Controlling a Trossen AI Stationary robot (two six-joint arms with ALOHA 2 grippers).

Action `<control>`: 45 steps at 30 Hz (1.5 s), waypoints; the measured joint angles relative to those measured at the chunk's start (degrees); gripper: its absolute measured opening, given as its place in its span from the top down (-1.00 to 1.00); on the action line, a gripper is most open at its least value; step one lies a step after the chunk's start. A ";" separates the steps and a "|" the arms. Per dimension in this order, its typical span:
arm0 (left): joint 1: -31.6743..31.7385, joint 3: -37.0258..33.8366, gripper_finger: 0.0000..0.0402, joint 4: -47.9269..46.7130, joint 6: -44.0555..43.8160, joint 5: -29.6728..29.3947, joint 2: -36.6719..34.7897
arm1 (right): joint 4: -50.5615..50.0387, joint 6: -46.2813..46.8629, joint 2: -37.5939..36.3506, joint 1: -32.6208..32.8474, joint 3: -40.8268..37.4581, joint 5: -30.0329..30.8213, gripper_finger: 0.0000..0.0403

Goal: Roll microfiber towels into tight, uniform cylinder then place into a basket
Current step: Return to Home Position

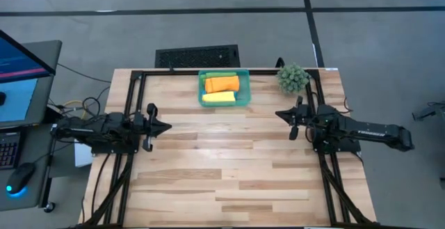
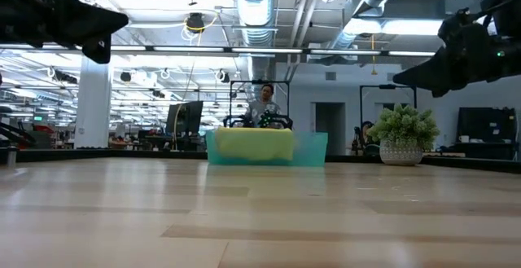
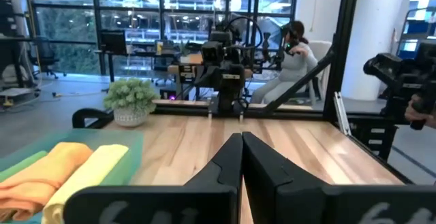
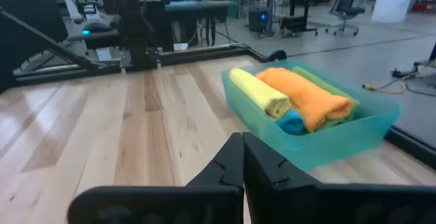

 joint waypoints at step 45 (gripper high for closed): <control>0.00 -2.04 1.00 -1.34 -3.39 0.59 0.02 | -1.08 -0.16 -2.55 5.09 0.04 0.20 0.85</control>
